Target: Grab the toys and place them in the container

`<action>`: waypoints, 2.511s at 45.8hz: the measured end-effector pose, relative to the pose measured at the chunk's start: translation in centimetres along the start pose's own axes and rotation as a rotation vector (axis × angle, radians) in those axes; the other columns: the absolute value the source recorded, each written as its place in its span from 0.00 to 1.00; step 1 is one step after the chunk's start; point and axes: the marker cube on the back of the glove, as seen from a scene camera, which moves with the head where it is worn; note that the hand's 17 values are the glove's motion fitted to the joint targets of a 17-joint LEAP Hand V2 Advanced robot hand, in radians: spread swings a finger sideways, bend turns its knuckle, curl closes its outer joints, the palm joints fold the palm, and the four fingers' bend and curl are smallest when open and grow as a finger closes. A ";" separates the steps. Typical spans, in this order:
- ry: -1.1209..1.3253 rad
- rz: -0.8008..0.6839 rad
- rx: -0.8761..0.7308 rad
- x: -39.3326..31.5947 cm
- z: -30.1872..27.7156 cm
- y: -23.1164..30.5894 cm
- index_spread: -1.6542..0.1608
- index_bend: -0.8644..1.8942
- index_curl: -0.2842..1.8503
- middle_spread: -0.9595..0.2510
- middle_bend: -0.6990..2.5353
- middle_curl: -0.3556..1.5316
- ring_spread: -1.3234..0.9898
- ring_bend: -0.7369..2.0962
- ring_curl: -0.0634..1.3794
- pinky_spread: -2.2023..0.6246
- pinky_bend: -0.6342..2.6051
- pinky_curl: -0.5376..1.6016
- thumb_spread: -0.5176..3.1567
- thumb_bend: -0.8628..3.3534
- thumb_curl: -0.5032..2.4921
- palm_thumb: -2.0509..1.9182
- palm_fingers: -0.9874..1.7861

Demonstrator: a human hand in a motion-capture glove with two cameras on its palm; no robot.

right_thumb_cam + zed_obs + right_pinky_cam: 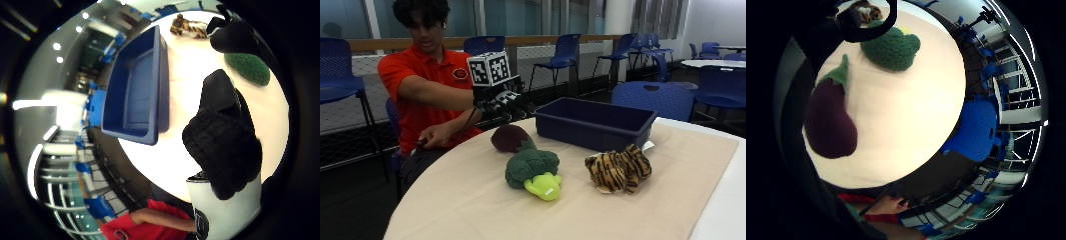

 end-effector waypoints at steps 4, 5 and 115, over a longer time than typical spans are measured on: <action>-0.020 -0.003 -0.002 0.2 -0.1 0.2 0.80 0.41 0.18 0.67 0.28 0.22 0.51 0.34 0.08 0.76 0.34 0.32 0.34 0.23 0.17 0.54 0.53; -0.028 -0.005 -0.004 0.3 -0.1 0.2 0.79 0.41 0.19 0.67 0.28 0.22 0.50 0.35 0.09 0.76 0.35 0.32 0.36 0.23 0.17 0.54 0.53; 0.057 -0.387 -0.209 -22.5 -0.3 -14.3 0.68 0.35 0.37 0.66 0.26 0.29 0.44 0.55 0.37 0.67 0.57 0.47 0.44 0.20 0.39 0.60 0.40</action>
